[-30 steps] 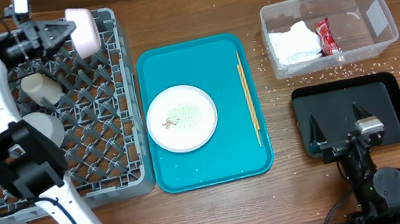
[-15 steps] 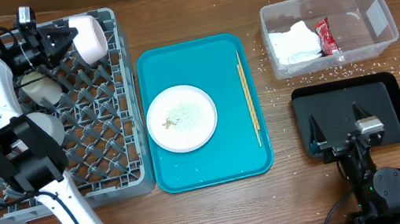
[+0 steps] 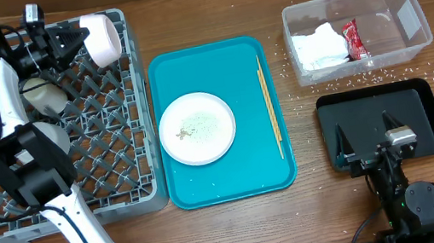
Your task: Sort waste into correct bins and load items into the dishwasher
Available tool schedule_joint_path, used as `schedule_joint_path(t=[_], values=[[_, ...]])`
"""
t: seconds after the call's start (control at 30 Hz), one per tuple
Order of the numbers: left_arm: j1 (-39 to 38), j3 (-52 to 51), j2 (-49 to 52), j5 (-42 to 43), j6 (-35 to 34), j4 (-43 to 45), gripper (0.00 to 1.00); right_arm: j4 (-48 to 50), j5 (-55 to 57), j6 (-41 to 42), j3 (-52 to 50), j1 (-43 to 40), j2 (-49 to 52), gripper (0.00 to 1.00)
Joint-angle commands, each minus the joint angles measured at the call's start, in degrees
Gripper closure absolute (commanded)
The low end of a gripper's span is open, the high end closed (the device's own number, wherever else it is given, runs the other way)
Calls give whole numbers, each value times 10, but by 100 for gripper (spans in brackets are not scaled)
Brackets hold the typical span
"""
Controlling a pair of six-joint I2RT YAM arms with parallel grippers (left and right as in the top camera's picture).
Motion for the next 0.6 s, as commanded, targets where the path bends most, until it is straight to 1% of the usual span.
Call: schedule_joint_path(t=[0.0, 0.23, 0.43, 0.57], values=[[-7, 7, 1, 20, -9, 4, 96, 4, 3, 0, -6, -3, -5, 0], [-9, 7, 1, 19, -13, 8, 96, 4, 3, 0, -6, -3, -5, 0], [-5, 7, 1, -64, -10, 6, 96, 4, 3, 0, -6, -3, -5, 0], [-5, 7, 1, -68, 19, 9, 96, 4, 3, 0, -6, -3, -5, 0]])
